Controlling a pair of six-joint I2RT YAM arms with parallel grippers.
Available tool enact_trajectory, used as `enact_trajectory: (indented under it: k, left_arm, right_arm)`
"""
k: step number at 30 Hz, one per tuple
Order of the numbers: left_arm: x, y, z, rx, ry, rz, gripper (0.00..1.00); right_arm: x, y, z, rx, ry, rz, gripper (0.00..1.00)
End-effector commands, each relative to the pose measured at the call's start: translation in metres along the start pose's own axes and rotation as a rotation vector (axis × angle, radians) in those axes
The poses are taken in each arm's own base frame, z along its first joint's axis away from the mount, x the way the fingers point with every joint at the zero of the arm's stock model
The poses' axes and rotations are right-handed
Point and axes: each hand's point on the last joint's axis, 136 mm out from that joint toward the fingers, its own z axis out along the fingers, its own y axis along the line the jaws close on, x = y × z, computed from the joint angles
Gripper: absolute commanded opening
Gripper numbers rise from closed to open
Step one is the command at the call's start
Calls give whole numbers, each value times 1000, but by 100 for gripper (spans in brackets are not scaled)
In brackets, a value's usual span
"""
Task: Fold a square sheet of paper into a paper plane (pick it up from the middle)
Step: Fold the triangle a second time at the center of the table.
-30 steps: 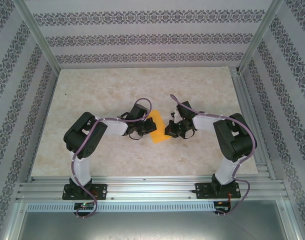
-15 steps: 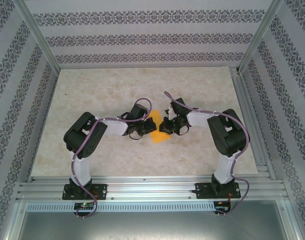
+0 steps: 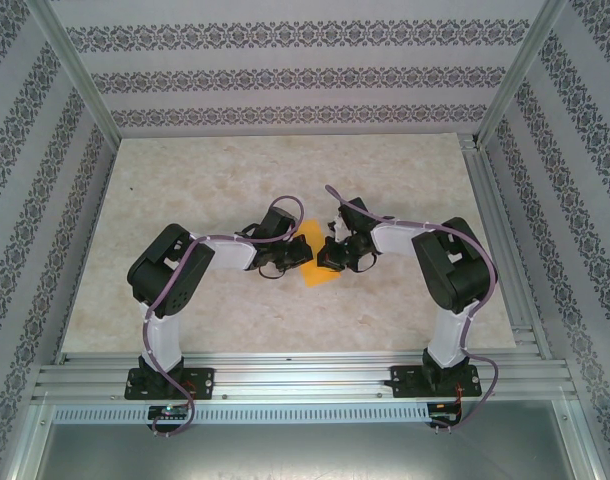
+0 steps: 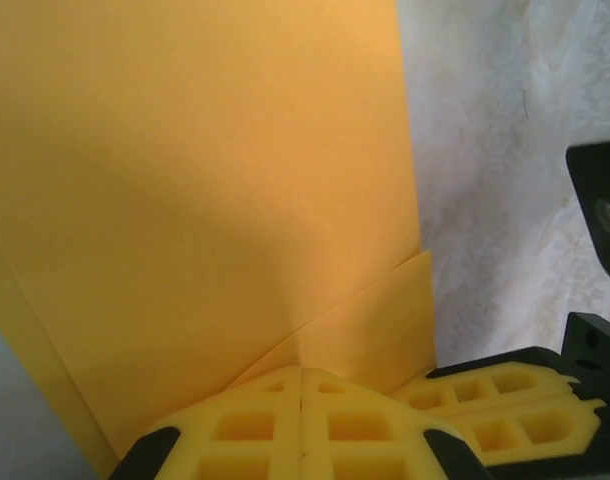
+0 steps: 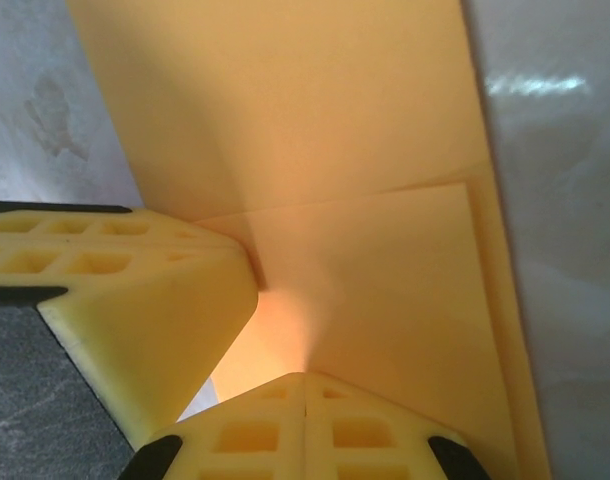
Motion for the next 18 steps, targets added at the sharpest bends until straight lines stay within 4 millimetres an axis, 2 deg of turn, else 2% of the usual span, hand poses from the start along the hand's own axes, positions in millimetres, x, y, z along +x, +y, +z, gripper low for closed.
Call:
enact_trajectory:
  k: [1,7,13,18]
  left_arm:
    - [3,19,5,-85,6,4,7]
    - [3,19,5,-83,9,4,7]
    - [3,20,6,-89,10,3,7]
    - [5,25,6,-109,15,2,7]
  right_arm:
    - [-2,17,-12,0,-26,-55,0]
    - [-3,0,-2,60,-2,-34,0]
    - [7,-30,10,132,42,5,0]
    - [17,-50,2,155,40,45,0]
